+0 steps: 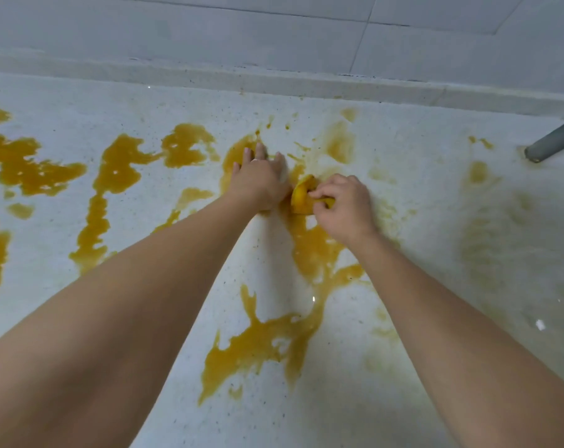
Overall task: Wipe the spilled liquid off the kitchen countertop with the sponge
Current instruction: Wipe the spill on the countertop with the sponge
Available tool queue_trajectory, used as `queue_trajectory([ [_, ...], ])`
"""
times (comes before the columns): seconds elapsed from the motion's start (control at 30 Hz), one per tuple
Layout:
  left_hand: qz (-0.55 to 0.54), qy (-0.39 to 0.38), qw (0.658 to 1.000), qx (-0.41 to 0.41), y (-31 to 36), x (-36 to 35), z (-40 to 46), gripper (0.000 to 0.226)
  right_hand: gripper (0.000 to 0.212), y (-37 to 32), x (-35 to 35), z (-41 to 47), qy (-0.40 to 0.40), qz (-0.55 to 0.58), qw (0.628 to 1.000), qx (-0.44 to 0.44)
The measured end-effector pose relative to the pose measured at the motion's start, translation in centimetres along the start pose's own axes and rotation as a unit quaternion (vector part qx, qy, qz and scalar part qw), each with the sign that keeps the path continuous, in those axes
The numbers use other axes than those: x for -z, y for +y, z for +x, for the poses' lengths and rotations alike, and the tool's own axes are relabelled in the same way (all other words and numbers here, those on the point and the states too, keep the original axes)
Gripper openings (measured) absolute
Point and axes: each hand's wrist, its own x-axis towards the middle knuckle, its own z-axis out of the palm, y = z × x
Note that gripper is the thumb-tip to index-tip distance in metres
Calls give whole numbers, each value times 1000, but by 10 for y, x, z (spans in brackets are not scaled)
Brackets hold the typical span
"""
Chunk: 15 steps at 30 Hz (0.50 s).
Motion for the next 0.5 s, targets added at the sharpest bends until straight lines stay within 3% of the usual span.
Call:
queue_trajectory([
  [0.07, 10, -8, 1000, -5, -3, -4, -7, 67, 25, 4, 5, -9, -9, -17, 1000, -1],
  [0.2, 22, -18, 999, -16, -6, -7, -14, 73, 33, 17, 17, -9, 56, -99, 981, -155],
  [0.37, 10, -13, 1000, -23, -6, -6, -17, 71, 33, -1, 2, -30, -6, -49, 997, -60],
  [0.5, 10, -18, 1000, -20, -6, -5, -16, 74, 28, 28, 30, -32, 82, -80, 970, -216],
])
